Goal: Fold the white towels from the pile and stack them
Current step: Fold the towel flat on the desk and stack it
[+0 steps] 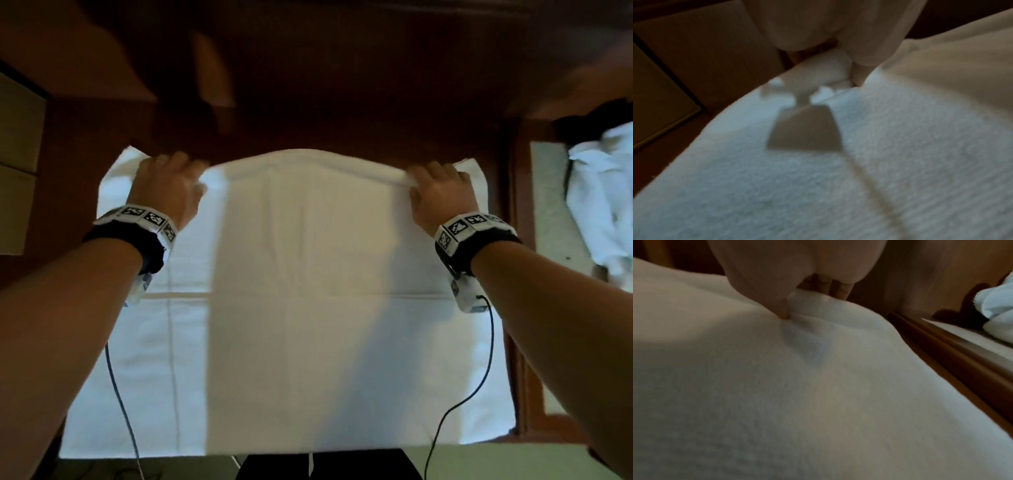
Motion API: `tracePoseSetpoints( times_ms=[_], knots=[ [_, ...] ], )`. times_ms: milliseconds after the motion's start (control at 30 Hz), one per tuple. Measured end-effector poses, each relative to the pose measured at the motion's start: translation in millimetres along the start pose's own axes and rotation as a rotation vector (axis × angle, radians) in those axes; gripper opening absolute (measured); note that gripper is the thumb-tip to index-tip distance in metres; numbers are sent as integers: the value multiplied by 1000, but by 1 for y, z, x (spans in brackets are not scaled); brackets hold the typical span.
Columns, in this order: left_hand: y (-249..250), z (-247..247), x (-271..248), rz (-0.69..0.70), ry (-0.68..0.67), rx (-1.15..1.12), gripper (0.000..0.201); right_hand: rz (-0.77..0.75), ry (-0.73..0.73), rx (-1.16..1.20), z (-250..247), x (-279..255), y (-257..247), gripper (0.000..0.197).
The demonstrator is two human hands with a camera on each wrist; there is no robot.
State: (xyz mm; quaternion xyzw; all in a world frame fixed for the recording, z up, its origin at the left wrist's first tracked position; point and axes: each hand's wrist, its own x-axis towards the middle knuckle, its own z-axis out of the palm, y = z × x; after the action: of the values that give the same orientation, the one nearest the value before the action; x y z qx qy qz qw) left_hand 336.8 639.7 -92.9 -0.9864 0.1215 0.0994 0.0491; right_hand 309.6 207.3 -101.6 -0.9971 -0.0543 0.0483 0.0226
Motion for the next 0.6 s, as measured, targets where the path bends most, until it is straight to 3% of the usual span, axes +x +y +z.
tracePoseSetpoints(
  times_ms=[100, 200, 333, 500, 600],
  knots=[
    [3, -20, -1, -47, 33, -130, 20, -4, 59, 7, -18, 3, -4, 22],
    [-5, -51, -4, -99, 67, -194, 21, -9, 189, 60, -49, 3, -5, 17],
    [-17, -94, -25, -14, 151, -160, 22, 52, 242, 190, -89, -17, -17, 14],
    [-20, -99, -109, 84, 298, -100, 9, 15, 306, 184, -101, -95, -36, 15],
    [-18, -78, -179, 115, 346, -50, 13, -8, 321, 83, -91, -158, -44, 18]
  ],
)
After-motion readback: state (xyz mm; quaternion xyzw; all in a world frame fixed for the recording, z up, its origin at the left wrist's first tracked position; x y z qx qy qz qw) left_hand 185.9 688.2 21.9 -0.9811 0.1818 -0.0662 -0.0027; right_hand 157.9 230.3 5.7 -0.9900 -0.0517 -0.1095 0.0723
